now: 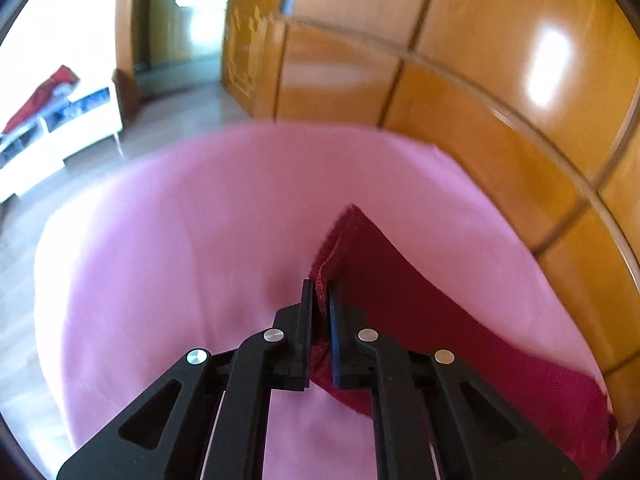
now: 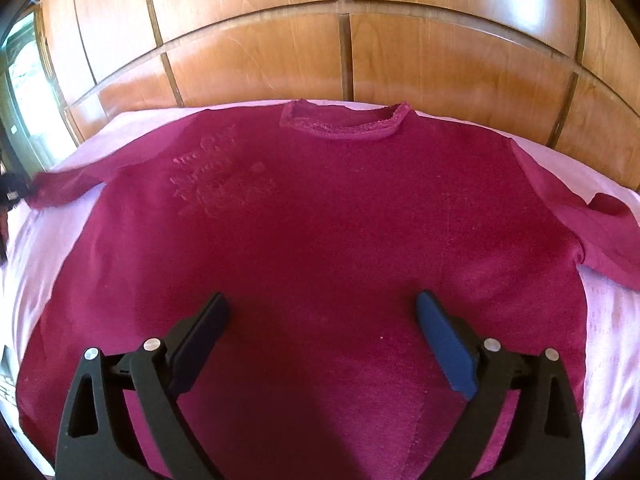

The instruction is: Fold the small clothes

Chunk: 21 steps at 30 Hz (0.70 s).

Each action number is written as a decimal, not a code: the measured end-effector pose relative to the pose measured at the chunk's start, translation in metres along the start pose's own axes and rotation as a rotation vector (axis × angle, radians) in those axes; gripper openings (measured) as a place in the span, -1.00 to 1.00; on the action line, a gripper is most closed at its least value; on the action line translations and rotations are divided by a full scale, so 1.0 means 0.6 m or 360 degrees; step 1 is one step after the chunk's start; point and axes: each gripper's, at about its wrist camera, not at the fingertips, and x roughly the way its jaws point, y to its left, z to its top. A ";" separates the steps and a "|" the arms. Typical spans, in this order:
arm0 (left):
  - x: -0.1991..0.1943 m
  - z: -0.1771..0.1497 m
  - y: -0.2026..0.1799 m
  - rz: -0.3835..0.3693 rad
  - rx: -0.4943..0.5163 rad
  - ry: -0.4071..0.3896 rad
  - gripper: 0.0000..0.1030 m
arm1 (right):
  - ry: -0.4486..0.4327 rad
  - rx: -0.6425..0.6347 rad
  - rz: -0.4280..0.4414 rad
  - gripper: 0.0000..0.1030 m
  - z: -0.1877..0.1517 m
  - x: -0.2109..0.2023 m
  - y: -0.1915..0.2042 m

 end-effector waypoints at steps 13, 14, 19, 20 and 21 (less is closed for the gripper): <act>-0.017 -0.076 -0.036 -0.0121 0.0140 0.0096 0.18 | 0.0015 -0.0025 -0.0014 0.95 -0.008 0.006 -0.002; -0.041 -0.099 -0.047 -0.0282 0.0202 0.0135 0.18 | 0.0012 -0.0021 -0.0009 0.95 -0.008 0.003 -0.003; -0.156 -0.227 -0.090 -0.0981 0.0520 0.0402 0.18 | -0.0037 0.0098 0.0003 0.94 -0.014 -0.041 -0.037; -0.172 -0.249 -0.093 -0.1061 0.0567 0.0441 0.18 | -0.0045 0.0124 -0.0009 0.94 -0.019 -0.052 -0.048; -0.190 -0.278 -0.096 -0.1133 0.0619 0.0492 0.18 | -0.0053 0.0152 -0.0024 0.94 -0.027 -0.065 -0.063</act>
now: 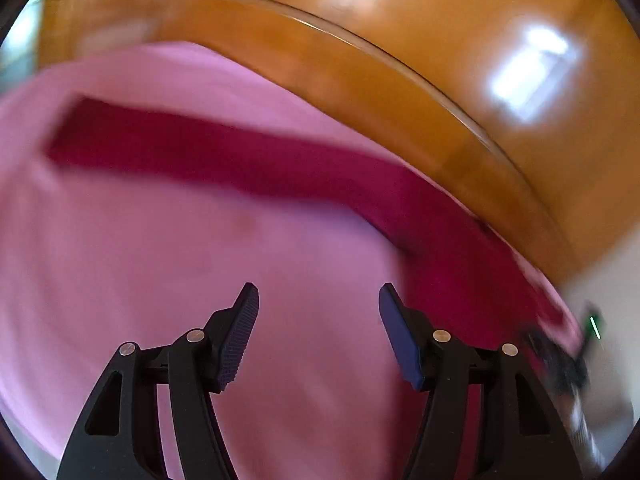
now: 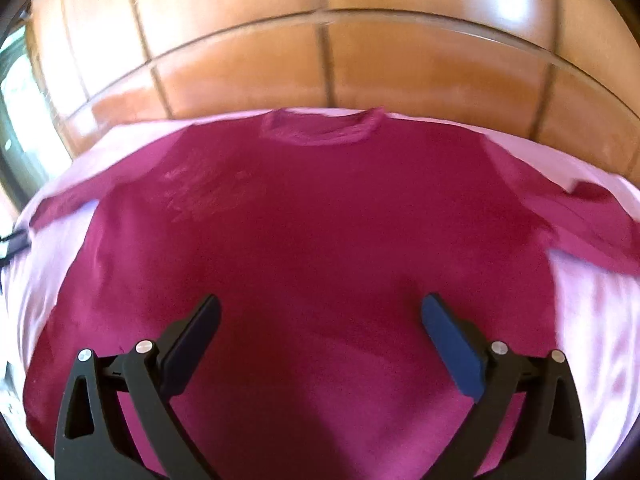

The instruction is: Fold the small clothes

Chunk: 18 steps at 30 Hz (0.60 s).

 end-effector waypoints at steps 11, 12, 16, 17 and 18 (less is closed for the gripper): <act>0.004 -0.190 -0.086 -0.0201 0.0110 0.0298 -0.57 | 0.0134 0.0195 -0.0032 0.55 -0.146 -0.137 -0.123; 0.007 -0.189 -0.080 -0.0205 0.0086 0.0306 -0.67 | 0.0142 0.0194 -0.0011 0.38 -0.158 -0.146 -0.120; -0.006 -0.193 -0.077 -0.0158 0.0079 0.0268 -0.86 | 0.0177 0.0129 0.0072 -0.57 -0.191 -0.174 -0.091; -0.007 -0.195 -0.078 -0.0153 0.0071 0.0254 -0.87 | 0.0186 0.0112 0.0073 -0.83 -0.194 -0.178 -0.086; -0.009 -0.195 -0.083 -0.0149 0.0081 0.0245 -0.88 | 0.0182 0.0094 0.0062 -0.84 -0.195 -0.185 -0.082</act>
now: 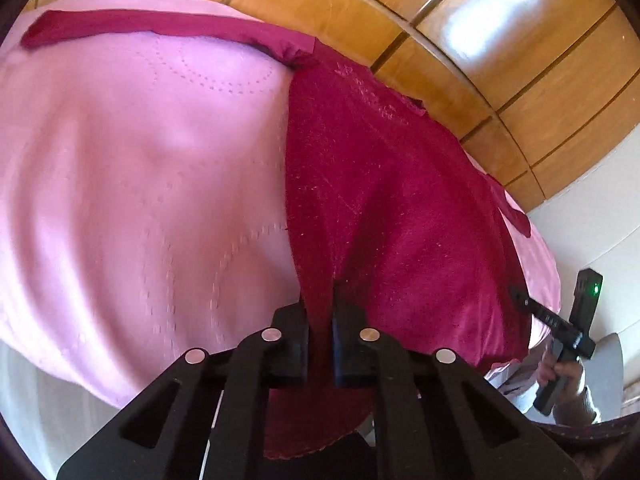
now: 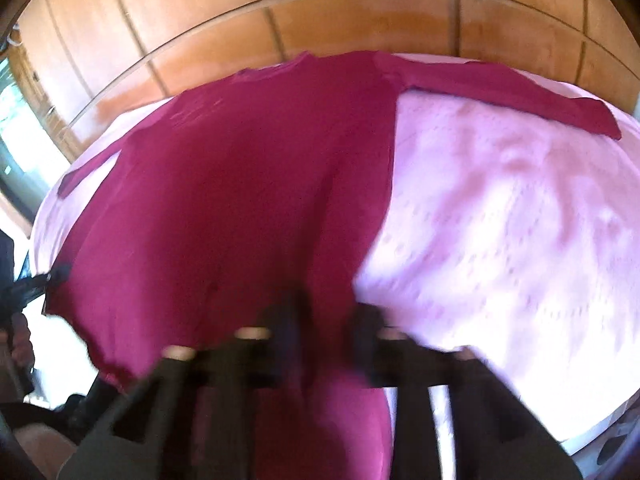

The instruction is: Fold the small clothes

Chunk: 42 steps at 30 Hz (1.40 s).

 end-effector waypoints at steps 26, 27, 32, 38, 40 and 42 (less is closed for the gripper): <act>0.112 0.101 -0.162 0.0184 0.0199 -0.0200 0.38 | -0.0255 0.0942 -0.0113 -0.05 0.091 -0.027 -0.371; 0.126 0.104 -0.171 0.0182 0.0209 -0.0188 0.38 | -0.0278 0.0989 -0.0130 -0.10 0.104 -0.024 -0.394; 0.190 0.111 -0.204 0.0211 0.0288 -0.0102 0.38 | -0.0365 0.1236 -0.0148 -0.15 0.163 0.003 -0.503; 0.216 0.109 -0.210 0.0280 0.0385 -0.0073 0.39 | -0.0479 0.1417 -0.0149 -0.15 0.217 0.023 -0.574; 0.218 0.106 -0.211 0.0291 0.0409 -0.0071 0.41 | -0.0470 0.1405 -0.0226 -0.21 0.236 0.032 -0.582; 0.220 0.103 -0.211 0.0311 0.0429 -0.0072 0.44 | -0.0443 0.1388 -0.0321 -0.76 0.244 0.034 -0.576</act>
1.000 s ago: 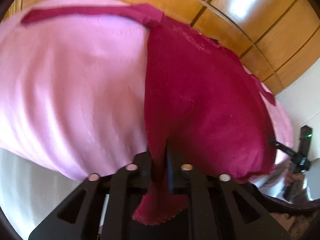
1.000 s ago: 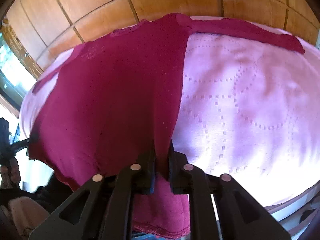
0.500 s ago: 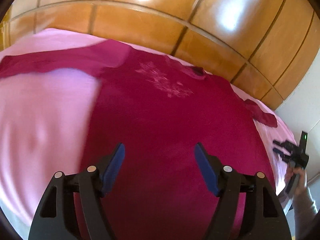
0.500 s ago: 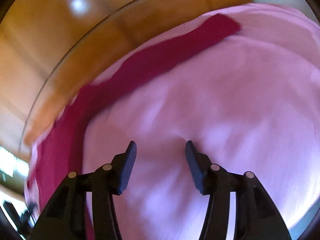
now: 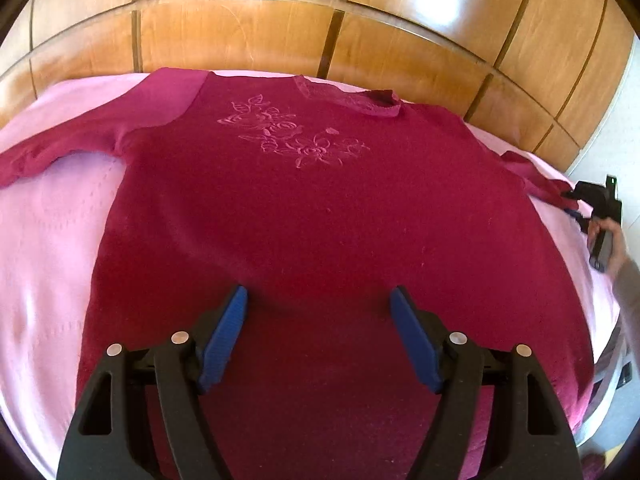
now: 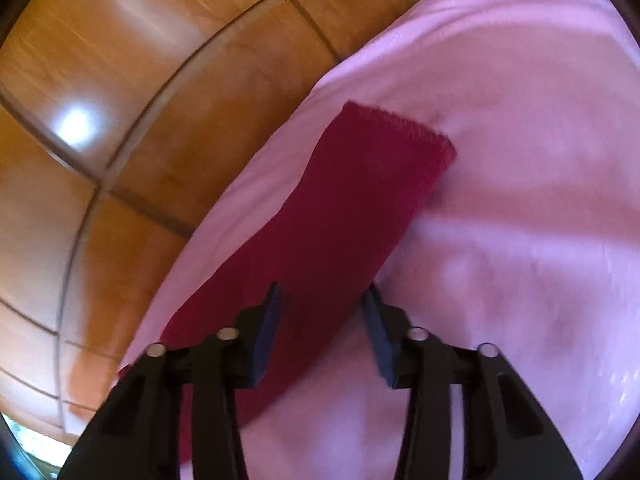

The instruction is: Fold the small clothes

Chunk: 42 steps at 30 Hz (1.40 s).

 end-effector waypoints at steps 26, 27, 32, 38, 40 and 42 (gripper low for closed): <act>0.010 -0.003 -0.024 0.0085 0.0087 -0.0002 0.91 | -0.0113 -0.0747 0.0058 -0.88 -0.107 -0.064 0.206; 0.011 -0.002 -0.025 0.0092 0.0087 0.0002 0.91 | -0.0092 -0.0786 0.0106 -0.88 -0.123 -0.064 0.228; 0.014 -0.001 -0.023 0.0094 0.0080 0.0010 0.92 | 0.0065 -0.1001 0.0350 -0.88 -0.237 -0.058 0.347; 0.015 0.003 -0.022 0.0081 0.0085 0.0049 0.92 | 0.0260 -0.1243 0.0531 -0.89 -0.389 -0.044 0.461; 0.014 0.007 -0.021 0.0075 0.0074 0.0067 0.92 | 0.0316 -0.1307 0.0553 -0.88 -0.434 -0.037 0.488; 0.011 0.014 -0.011 0.0029 -0.0006 0.0071 0.92 | 0.0373 -0.1345 0.0578 -0.88 -0.469 -0.030 0.508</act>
